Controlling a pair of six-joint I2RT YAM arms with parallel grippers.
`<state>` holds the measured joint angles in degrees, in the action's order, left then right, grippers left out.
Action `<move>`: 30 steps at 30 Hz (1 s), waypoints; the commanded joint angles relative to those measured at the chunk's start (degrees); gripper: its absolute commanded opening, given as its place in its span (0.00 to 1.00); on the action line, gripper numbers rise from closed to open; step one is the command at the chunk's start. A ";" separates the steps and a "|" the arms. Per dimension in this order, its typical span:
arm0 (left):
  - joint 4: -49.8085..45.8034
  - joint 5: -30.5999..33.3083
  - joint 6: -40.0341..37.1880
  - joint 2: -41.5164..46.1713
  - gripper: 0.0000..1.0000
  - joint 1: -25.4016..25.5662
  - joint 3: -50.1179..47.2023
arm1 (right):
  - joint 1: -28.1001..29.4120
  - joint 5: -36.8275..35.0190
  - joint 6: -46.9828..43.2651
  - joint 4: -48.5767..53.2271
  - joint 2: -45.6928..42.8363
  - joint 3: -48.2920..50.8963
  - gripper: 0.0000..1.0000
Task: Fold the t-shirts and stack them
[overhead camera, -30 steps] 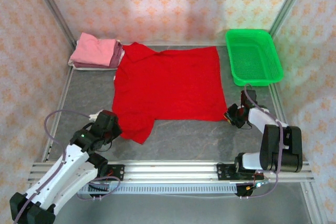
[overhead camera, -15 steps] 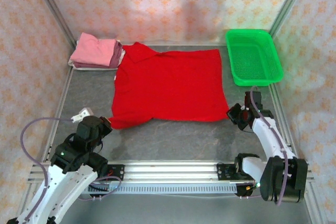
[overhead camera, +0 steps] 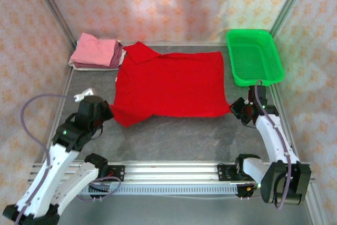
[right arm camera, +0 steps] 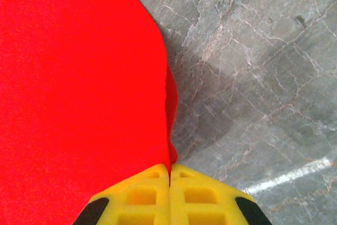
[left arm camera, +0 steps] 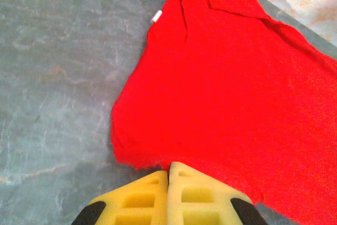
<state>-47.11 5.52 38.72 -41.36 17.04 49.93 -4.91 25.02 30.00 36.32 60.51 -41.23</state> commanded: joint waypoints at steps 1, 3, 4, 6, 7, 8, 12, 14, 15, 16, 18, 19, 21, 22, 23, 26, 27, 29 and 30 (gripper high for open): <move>7.38 -8.45 -10.03 -9.02 0.00 -5.42 3.83 | 0.03 -2.27 -0.10 -3.12 3.76 -2.23 0.00; 8.50 -8.97 -13.57 -15.22 0.00 -6.22 7.48 | -0.01 -2.44 -0.46 -3.94 5.95 -3.54 0.00; 8.35 -8.91 -15.75 -18.40 0.00 -6.45 9.88 | -0.01 -2.80 -0.53 -4.74 6.96 -4.14 0.00; 8.14 -9.03 -18.85 -23.22 0.00 -7.09 14.08 | -0.01 -2.91 -0.90 -5.12 9.60 -5.46 0.00; 8.32 -9.46 -20.22 -25.66 0.00 -7.34 15.95 | 0.05 -2.61 -1.33 -4.87 11.10 -6.54 0.00; 8.48 -9.64 -21.73 -27.54 0.00 -7.44 17.67 | 0.02 -2.23 -1.80 -4.62 12.46 -7.31 0.00; 7.59 -9.50 -26.59 -33.64 0.00 -8.20 22.98 | 0.10 -2.19 -2.38 -5.43 15.93 -9.39 0.00; 7.15 -9.21 -28.46 -36.22 0.00 -8.94 25.21 | 0.08 -2.17 -2.64 -5.30 17.53 -10.90 0.00; 6.82 -8.94 -29.26 -37.63 0.00 -9.17 26.53 | 0.07 -2.34 -2.85 -4.91 18.57 -11.84 0.00; 6.64 -8.79 -30.31 -39.01 0.00 -9.41 27.85 | 0.07 -2.56 -3.21 -4.60 19.63 -12.58 0.00; 5.71 -8.53 -31.51 -41.69 0.00 -9.77 30.66 | 0.08 -2.69 -3.80 -3.93 21.59 -14.34 0.00; 5.54 -8.51 -31.95 -42.91 0.00 -9.99 31.92 | 0.12 -2.64 -4.08 -3.71 22.60 -15.18 0.00; 5.54 -8.27 -32.88 -44.61 0.00 -10.29 33.54 | 0.31 -2.77 -4.22 -3.47 23.99 -16.51 0.00; 5.58 -7.95 -33.30 -45.37 0.00 -10.52 34.18 | 0.54 -3.01 -4.16 -3.58 24.55 -17.13 0.00; 5.77 -7.66 -33.76 -45.91 0.00 -10.62 34.58 | 0.77 -3.19 -4.16 -3.54 24.94 -17.58 0.00; 5.42 -6.59 -34.79 -48.01 0.00 -10.90 36.50 | 1.55 -4.17 -4.07 -3.28 26.27 -19.24 0.01; 5.52 -6.42 -35.09 -48.63 0.00 -11.02 36.79 | 1.80 -4.27 -4.05 -3.03 26.85 -19.93 0.01; 6.19 -6.38 -35.44 -49.52 0.00 -11.21 36.97 | 2.09 -4.84 -4.03 -3.09 27.88 -20.82 0.02; 6.35 -6.56 -35.78 -50.28 0.00 -11.25 37.15 | 2.26 -5.01 -4.03 -3.10 28.60 -21.43 0.02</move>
<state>-40.47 -2.74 5.45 -90.54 6.37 85.14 -3.03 22.61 26.89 32.10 87.72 -60.25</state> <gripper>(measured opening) 0.044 0.046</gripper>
